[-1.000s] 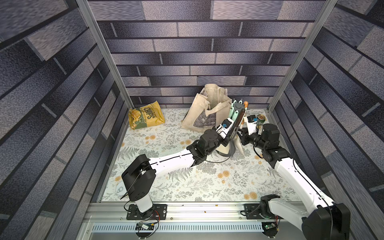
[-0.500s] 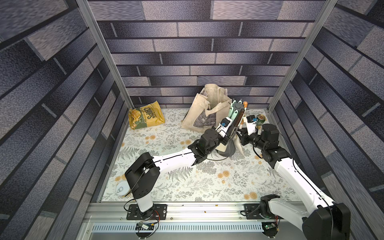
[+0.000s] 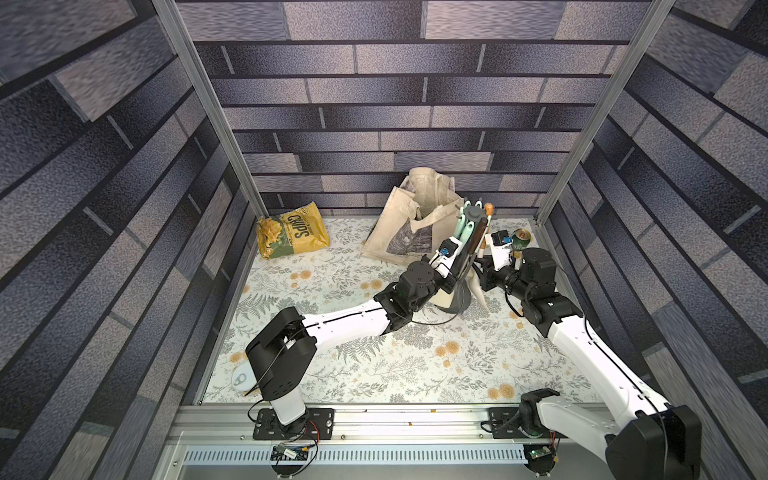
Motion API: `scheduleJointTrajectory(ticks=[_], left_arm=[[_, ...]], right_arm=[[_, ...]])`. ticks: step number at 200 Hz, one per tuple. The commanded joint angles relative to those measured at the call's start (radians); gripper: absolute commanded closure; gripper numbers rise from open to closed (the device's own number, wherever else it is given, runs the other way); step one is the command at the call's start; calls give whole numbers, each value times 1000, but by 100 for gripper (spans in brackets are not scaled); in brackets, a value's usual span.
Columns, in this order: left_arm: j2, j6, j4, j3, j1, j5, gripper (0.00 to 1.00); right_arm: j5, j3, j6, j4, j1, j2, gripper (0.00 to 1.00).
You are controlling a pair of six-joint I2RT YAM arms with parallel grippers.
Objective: Take the spatula off the kitchen utensil rack
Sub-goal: Take off the spatula from the rack.
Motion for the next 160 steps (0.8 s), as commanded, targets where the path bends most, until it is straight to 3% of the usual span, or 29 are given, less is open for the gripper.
scheduleJointTrajectory(ticks=[1,160], left_arm=[[-58,-22,-10,-24,-13,-17,100],[-165,-23,-70,-46,-50,-32,100]], right_arm=[[26,15,-20,-18,13,7,90],[54,24,-23,-31,22,27,90]])
